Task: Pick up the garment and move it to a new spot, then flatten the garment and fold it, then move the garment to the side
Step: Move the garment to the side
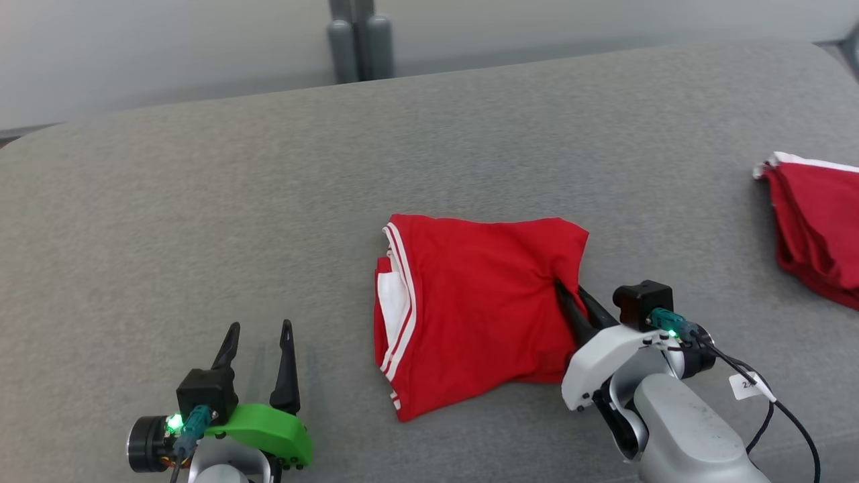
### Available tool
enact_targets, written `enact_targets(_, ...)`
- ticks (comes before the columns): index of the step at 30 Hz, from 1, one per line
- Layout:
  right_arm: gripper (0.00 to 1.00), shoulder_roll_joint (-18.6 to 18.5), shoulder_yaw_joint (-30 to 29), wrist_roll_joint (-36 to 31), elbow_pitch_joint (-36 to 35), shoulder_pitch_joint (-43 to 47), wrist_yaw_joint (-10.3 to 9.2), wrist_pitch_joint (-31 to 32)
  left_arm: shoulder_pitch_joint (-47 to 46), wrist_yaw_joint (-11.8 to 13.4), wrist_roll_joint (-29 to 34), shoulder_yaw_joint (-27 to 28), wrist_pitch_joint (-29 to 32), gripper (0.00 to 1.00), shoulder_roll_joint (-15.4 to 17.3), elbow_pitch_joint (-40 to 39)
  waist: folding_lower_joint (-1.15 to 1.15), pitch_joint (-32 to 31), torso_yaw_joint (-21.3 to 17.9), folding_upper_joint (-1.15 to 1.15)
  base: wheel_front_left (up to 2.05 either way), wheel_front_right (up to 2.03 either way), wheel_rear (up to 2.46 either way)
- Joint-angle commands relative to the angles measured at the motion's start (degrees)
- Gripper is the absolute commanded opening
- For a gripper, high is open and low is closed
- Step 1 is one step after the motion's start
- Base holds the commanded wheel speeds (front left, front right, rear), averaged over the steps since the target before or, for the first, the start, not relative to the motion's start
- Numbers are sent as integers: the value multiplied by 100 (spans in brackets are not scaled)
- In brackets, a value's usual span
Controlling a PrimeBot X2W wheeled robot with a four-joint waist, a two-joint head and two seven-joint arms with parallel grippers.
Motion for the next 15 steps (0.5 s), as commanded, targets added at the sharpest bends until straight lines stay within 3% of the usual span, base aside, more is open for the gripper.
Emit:
enact_targets(1, 0, -18, 9, 45, -46, 33, -10, -14, -86, 2, -7, -23, 5, 100, 25, 22, 0, -58, -1224, 0, 0, 0, 0)
enact_targets(9, 0, -15, 195, 283, -220, 72, -10, -15, -99, -33, 118, -9, 5, 100, 27, 55, 0, 34, -2214, 0, 0, 0, 0)
enact_targets(15, 0, -14, 217, 285, -294, 92, -10, -14, -189, -79, 205, -2, 5, 100, 28, 62, 0, 136, -2562, 0, 0, 0, 0)
